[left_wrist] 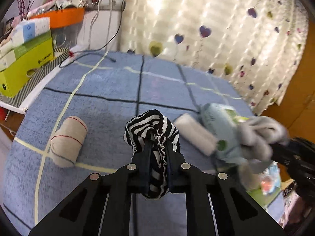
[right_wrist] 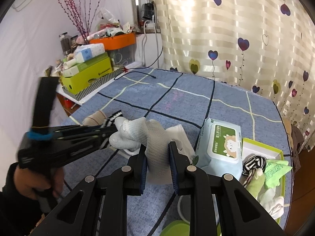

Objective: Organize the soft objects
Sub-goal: 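Carry the striped sock and grey sock over the white tray with both grippers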

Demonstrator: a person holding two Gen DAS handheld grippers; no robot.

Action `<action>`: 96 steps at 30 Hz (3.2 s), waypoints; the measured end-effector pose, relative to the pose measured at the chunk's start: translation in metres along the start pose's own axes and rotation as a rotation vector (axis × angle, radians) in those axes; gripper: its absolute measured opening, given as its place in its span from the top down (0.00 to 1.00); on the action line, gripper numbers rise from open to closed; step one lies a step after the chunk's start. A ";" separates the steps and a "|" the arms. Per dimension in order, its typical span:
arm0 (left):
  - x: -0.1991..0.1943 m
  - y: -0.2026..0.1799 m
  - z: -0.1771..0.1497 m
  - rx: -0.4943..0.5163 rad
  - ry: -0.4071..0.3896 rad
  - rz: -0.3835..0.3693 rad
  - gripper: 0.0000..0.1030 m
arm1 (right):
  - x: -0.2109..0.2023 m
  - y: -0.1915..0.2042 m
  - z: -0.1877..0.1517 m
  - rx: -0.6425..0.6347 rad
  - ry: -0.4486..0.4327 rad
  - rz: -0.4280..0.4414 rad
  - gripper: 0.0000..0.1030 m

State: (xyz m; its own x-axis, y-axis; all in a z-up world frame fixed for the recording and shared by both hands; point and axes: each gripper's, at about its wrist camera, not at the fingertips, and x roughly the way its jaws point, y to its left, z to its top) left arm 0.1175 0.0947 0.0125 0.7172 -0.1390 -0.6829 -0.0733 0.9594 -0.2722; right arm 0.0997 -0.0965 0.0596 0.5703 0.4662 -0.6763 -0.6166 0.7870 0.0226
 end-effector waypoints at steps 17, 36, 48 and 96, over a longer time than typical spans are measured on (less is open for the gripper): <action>-0.064 -0.070 -0.014 0.067 -0.089 -0.138 0.87 | -0.068 -0.015 -0.025 0.034 -0.083 -0.064 0.81; -0.065 -0.150 -0.022 0.169 -0.073 -0.213 0.87 | -0.121 -0.065 -0.056 0.129 -0.135 -0.145 0.81; -0.059 -0.191 -0.031 0.226 -0.041 -0.255 0.87 | -0.145 -0.091 -0.078 0.184 -0.152 -0.184 0.81; 0.031 -0.264 -0.104 0.337 0.309 -0.367 0.87 | -0.102 -0.173 -0.173 0.329 0.094 -0.223 0.81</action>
State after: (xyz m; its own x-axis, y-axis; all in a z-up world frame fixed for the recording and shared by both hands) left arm 0.0869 -0.1886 -0.0078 0.4147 -0.4933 -0.7646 0.4024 0.8531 -0.3321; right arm 0.0542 -0.3498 -0.0023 0.6090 0.2423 -0.7552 -0.2682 0.9590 0.0914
